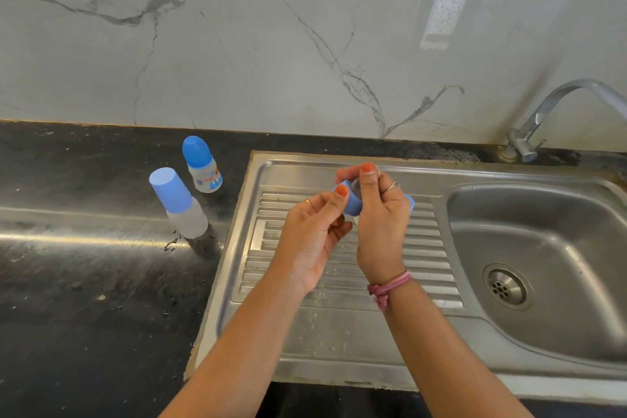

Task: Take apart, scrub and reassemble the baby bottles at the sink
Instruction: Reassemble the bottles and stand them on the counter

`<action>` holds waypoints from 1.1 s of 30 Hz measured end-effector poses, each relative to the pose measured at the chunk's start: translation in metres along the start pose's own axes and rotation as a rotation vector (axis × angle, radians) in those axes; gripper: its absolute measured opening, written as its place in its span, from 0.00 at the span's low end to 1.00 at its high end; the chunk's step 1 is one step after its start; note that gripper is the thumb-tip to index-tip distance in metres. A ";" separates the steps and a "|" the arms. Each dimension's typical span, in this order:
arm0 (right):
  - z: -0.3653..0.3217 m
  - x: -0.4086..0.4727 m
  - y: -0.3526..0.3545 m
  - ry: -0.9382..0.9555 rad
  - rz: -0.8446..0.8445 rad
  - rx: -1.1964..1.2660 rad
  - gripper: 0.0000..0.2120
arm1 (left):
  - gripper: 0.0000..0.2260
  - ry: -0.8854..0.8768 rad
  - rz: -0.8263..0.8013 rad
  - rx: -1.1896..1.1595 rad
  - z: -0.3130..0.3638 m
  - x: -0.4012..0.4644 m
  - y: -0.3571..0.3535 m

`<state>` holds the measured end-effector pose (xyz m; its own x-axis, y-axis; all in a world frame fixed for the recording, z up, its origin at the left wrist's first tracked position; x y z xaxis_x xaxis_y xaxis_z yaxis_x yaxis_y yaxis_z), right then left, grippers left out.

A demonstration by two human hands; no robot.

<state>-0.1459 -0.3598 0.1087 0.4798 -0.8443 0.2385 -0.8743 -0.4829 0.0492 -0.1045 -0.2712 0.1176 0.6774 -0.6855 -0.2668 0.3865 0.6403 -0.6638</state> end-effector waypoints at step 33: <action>-0.004 0.007 0.007 0.020 -0.219 0.086 0.06 | 0.16 0.053 -0.117 -0.020 -0.001 -0.001 -0.001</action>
<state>-0.1490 -0.3683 0.1143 0.6553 -0.7125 0.2507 -0.7393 -0.6731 0.0195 -0.1061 -0.2708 0.1181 0.5944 -0.7727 -0.2228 0.4480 0.5483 -0.7062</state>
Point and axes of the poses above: each hand's wrist, its own x-axis towards the middle knuckle, its own y-axis out of the back of the hand, z = x × y, the point moved 3 cm from there along x, towards the middle knuckle, and after that the axes turned 15 degrees about -x, right-handed, at the moved point
